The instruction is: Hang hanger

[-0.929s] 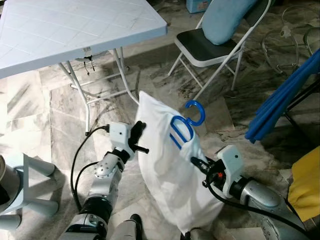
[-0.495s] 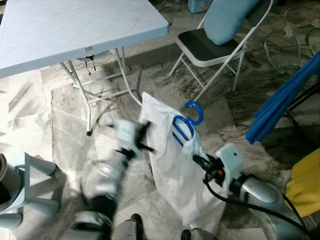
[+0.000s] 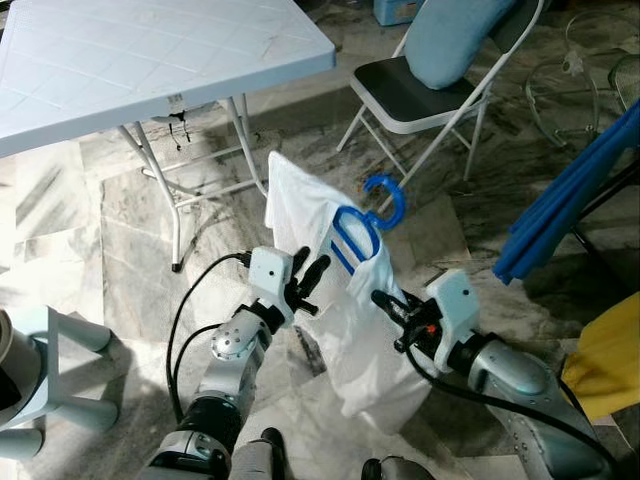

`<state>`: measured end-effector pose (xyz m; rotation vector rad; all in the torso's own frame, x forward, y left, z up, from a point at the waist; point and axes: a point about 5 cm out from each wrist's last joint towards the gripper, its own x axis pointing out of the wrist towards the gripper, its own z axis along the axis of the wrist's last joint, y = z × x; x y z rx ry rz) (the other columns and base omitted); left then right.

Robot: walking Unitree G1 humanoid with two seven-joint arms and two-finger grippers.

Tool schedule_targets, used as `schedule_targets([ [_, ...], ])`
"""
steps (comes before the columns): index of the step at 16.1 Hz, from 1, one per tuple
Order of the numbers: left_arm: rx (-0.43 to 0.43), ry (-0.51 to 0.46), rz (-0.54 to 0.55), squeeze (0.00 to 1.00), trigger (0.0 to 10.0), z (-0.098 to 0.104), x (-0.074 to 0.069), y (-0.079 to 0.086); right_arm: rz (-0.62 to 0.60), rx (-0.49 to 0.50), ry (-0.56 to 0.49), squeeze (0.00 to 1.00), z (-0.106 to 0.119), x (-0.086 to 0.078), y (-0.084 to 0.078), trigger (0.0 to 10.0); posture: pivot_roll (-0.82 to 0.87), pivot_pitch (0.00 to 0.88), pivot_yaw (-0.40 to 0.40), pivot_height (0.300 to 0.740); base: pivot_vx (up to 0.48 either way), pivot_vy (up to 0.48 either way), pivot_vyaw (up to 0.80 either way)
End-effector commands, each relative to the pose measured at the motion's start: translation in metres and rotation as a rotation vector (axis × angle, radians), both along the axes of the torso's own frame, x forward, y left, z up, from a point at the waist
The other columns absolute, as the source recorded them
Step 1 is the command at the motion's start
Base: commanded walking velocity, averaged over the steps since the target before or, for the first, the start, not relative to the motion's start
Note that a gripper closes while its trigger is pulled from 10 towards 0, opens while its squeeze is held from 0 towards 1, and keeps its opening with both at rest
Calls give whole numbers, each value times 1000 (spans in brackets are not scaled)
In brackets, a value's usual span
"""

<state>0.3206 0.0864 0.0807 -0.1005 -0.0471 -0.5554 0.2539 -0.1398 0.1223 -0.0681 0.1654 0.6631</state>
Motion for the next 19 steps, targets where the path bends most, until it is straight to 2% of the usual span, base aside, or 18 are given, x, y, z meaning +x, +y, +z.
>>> schedule_targets([
  [1,23,-2,2,1000,10000,-1,0,3,34,39,-58,0,17,0,5,10000,-96,184,57,740,0,0,0],
  [4,64,-42,18,1000,10000,3,2,6,57,108,-73,0,35,-2,6,10000,-98,182,62,740,0,0,0],
  [10,77,-70,48,1000,10000,9,9,3,144,172,-61,0,48,-14,15,10000,-113,181,67,740,0,0,0],
  [11,100,-87,80,8,10000,11,11,5,163,185,-43,0,49,-19,15,10000,-120,185,70,740,0,0,0],
  [15,113,-104,107,0,10000,15,14,7,189,181,-6,0,46,-26,13,10000,-125,188,73,740,0,0,0],
  [16,110,-115,122,0,4431,17,16,9,201,186,15,0,43,-29,16,10000,-124,189,77,740,0,0,0],
  [17,104,-116,126,0,0,18,16,10,206,187,20,0,42,-29,17,10000,-123,188,77,740,0,0,0],
  [19,97,-113,125,0,0,17,16,11,215,192,31,0,41,-32,20,10000,-122,190,81,740,0,0,0],
])
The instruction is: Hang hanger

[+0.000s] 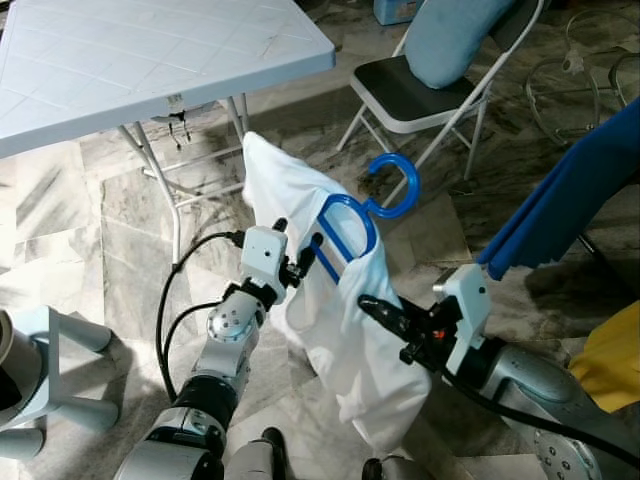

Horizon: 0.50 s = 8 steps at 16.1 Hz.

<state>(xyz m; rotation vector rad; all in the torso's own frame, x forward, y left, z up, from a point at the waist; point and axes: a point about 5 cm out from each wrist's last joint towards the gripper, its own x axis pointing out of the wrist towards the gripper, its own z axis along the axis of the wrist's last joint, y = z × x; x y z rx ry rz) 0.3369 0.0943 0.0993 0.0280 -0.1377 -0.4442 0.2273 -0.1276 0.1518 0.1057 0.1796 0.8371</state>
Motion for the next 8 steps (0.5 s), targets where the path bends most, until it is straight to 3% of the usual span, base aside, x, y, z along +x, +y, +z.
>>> schedule_targets([
  [1,0,3,8,0,0,-2,0,4,55,31,-42,0,11,-6,8,10000,-121,190,81,740,0,0,0],
  [8,-73,36,27,0,0,-5,0,11,2,-21,-35,0,3,-5,6,10000,-123,202,87,740,0,0,0],
])
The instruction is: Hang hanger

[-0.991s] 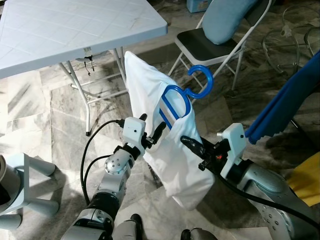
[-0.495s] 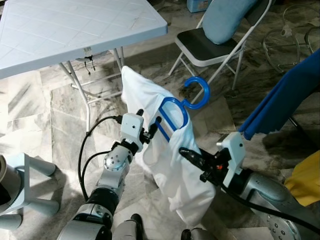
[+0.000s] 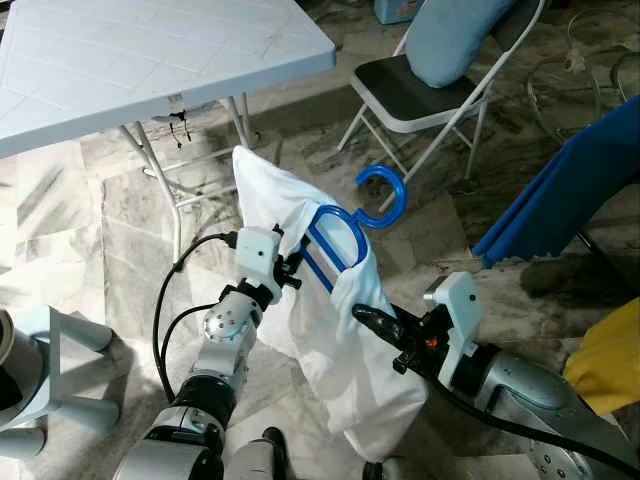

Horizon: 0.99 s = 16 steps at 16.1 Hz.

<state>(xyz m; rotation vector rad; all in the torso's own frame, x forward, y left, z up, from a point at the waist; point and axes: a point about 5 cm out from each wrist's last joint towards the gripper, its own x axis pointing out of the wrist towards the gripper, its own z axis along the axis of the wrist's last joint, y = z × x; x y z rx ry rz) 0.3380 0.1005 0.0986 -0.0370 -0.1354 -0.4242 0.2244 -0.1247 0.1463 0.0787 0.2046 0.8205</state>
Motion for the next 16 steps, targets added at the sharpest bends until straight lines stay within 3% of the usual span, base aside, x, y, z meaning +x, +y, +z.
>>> schedule_targets([
  [1,-17,28,8,0,0,-5,-2,4,7,21,-54,0,10,-1,3,10000,-124,205,88,740,0,0,0],
  [5,18,23,63,0,0,-5,-1,11,-8,2,-59,0,9,-3,3,10000,-130,219,87,740,0,0,0],
  [7,32,25,84,0,0,-6,0,17,-33,-63,-62,0,3,-3,-2,10000,-133,224,83,740,0,0,0],
  [12,76,-13,147,0,0,-3,-1,27,-100,-395,-68,0,-23,0,-35,10000,-143,231,70,740,0,0,0],
  [13,177,-65,145,0,0,0,-2,28,-101,-455,-81,0,-27,2,-41,10000,-145,234,68,740,0,0,0],
  [16,165,-63,161,0,0,3,0,31,-57,-591,-86,0,-38,-3,-54,10000,-143,234,64,740,0,0,0],
])
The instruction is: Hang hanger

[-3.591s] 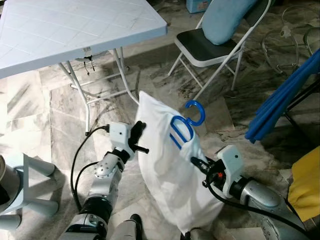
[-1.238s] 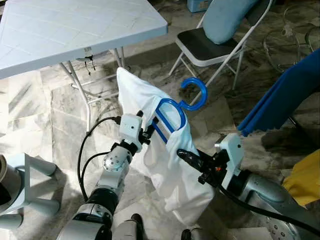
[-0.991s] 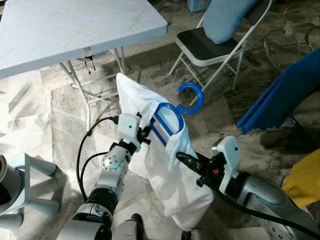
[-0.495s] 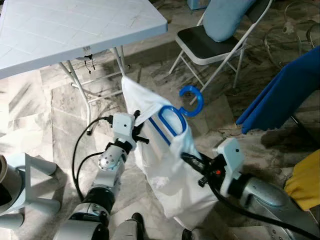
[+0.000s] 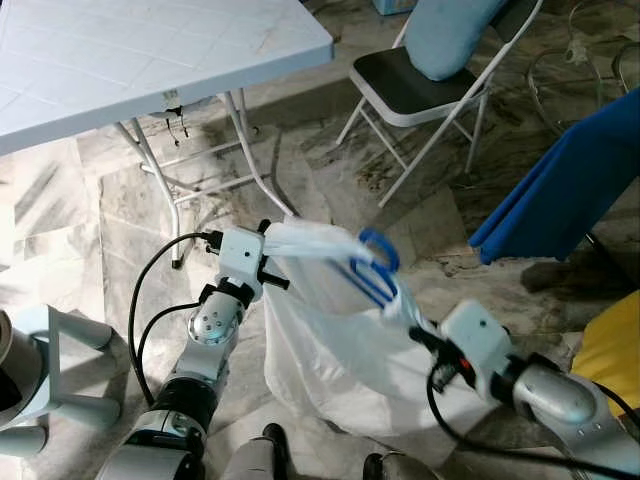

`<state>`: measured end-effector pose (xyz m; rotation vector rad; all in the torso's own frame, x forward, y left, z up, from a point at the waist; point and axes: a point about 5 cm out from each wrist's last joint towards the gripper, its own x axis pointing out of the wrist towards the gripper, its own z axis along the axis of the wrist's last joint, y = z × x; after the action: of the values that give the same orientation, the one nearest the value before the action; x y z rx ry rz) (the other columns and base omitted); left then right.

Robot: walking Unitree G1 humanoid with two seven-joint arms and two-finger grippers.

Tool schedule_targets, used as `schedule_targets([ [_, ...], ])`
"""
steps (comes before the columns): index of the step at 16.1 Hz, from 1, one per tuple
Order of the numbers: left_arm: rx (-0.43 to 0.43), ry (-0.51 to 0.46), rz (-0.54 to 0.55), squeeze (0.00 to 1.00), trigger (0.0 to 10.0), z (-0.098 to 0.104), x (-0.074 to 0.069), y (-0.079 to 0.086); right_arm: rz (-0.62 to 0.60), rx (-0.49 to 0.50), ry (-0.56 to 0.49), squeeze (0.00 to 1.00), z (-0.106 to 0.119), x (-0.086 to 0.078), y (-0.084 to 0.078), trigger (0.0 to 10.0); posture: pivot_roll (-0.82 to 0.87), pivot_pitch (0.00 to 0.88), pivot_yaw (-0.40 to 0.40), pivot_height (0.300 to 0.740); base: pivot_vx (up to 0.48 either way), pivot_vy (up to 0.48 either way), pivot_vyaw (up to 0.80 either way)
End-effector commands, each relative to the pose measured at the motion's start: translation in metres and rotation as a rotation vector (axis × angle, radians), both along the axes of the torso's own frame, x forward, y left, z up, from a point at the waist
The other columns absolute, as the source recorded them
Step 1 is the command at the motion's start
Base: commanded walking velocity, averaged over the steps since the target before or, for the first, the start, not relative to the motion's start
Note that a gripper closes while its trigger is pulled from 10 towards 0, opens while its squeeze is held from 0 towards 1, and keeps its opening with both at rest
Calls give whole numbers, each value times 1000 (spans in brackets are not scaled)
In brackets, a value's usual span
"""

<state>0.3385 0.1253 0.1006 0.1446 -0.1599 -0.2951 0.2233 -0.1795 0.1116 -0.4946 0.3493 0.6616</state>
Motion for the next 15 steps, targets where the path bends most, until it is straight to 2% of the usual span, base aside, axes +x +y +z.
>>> schedule_targets([
  [1,1,2,27,0,0,1,0,8,39,-20,8,0,-4,-5,-1,10000,-139,234,66,740,0,0,0],
  [3,0,37,80,0,0,1,6,22,85,1,33,0,4,-14,-12,10000,-141,235,69,740,0,0,0],
  [6,12,44,86,0,0,2,8,27,81,-5,36,0,12,-20,-30,10000,-143,237,76,740,0,0,0],
  [7,2,76,80,0,0,-1,8,28,88,29,46,0,22,-26,-39,10000,-148,240,82,740,0,0,0],
  [8,-24,105,64,0,0,-4,8,28,95,31,51,0,27,-30,-44,10000,-152,244,85,740,0,0,0],
  [11,-31,183,30,0,0,-13,8,24,123,92,76,0,51,-40,-61,10000,-161,244,93,740,0,0,0],
  [15,-104,271,-57,0,0,-26,2,12,173,100,119,0,66,-53,-73,10000,-168,241,101,740,0,0,0],
])
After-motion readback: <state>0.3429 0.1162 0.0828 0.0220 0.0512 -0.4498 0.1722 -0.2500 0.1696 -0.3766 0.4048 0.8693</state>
